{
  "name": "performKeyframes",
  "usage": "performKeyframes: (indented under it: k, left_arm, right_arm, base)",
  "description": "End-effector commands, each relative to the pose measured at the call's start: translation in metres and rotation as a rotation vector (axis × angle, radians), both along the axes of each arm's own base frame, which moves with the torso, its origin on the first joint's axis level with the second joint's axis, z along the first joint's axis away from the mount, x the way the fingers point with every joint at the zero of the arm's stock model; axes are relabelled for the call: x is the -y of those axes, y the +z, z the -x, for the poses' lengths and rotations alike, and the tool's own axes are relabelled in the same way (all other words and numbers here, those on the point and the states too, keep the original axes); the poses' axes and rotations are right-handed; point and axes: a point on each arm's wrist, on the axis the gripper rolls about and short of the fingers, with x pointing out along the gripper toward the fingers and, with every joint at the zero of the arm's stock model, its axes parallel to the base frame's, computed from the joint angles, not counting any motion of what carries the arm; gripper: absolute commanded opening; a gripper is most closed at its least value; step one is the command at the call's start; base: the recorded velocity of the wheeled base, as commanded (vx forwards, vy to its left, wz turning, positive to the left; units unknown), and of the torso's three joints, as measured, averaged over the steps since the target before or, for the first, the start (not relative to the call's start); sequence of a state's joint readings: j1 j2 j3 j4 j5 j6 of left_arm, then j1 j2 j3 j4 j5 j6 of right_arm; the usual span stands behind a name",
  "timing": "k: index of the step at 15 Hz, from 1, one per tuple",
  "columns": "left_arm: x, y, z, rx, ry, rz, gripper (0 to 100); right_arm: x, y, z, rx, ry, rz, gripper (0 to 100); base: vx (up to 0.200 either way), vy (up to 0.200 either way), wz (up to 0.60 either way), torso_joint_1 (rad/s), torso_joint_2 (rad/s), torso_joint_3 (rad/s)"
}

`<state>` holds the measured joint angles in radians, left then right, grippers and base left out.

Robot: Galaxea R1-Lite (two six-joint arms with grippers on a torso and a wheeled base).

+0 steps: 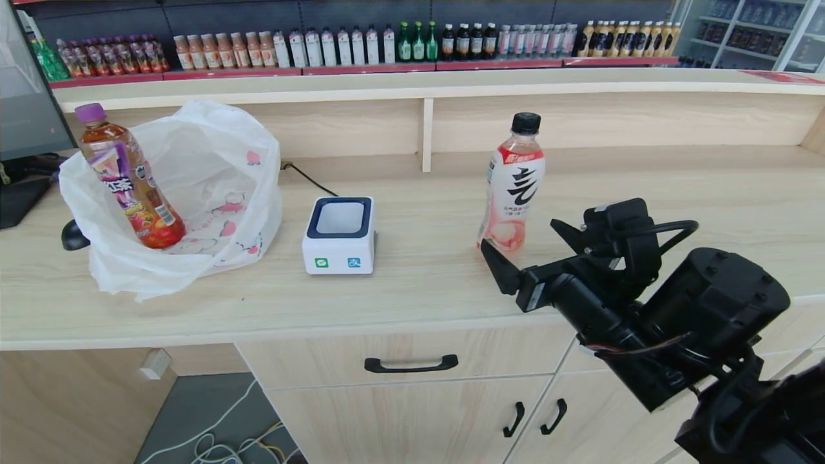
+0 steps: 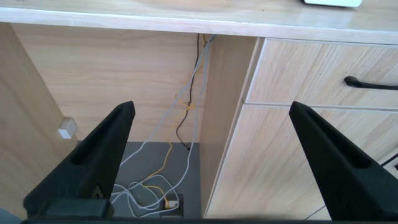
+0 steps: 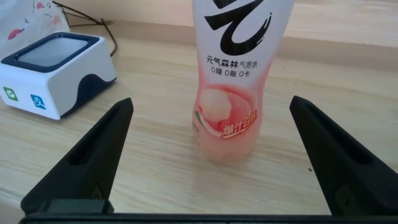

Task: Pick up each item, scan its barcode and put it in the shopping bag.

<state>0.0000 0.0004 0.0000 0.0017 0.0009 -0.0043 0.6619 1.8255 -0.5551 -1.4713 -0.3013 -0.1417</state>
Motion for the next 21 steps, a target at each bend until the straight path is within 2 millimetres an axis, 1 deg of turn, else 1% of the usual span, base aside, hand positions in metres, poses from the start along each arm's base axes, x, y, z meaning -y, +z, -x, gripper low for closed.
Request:
performKeyframes:
  k: [1,3,4,6,8,13,16,17,21]
  left_arm:
    - [0.0,0.0,0.0,0.001,0.001,0.0,100]
    - [0.0,0.0,0.0,0.001,0.001,0.0,100]
    - [0.0,0.0,0.0,0.001,0.001,0.0,100]
    - [0.0,0.0,0.0,0.001,0.001,0.0,100]
    - [0.0,0.0,0.0,0.001,0.001,0.0,100]
    - [0.0,0.0,0.0,0.001,-0.001,0.0,100]
    - [0.0,0.0,0.0,0.001,0.001,0.0,100]
    - [0.0,0.0,0.0,0.001,0.001,0.0,100]
    - [0.0,0.0,0.0,0.001,0.001,0.0,100]
  right_arm:
    - [-0.001,0.011,-0.009,0.014,-0.017,-0.01,100]
    - [-0.001,0.023,-0.025,0.002,-0.045,0.0,100]
    - [-0.002,0.031,-0.037,-0.006,-0.065,0.005,100]
    - [-0.002,0.036,-0.05,-0.022,-0.089,0.014,100]
    - [-0.001,0.032,-0.063,-0.032,-0.107,0.02,100]
    - [0.0,0.02,-0.075,-0.057,-0.122,0.032,100]
    - [-0.006,0.023,-0.088,-0.035,-0.123,0.018,100]
    - [-0.007,0.026,-0.089,-0.037,-0.123,0.019,100]
    - [-0.01,0.024,-0.093,-0.052,-0.12,0.029,100]
  base:
    - [0.0,0.0,0.0,0.0,0.0,0.0]
    - [0.0,0.0,0.0,0.0,0.0,0.0]
    - [0.0,0.0,0.0,0.0,0.0,0.0]
    - [0.0,0.0,0.0,0.0,0.0,0.0]
    - [0.0,0.0,0.0,0.0,0.0,0.0]
    - [0.0,0.0,0.0,0.0,0.0,0.0]
    - [0.0,0.0,0.0,0.0,0.0,0.0]
    - [0.0,0.0,0.0,0.0,0.0,0.0]
    - [0.0,0.0,0.0,0.0,0.0,0.0]
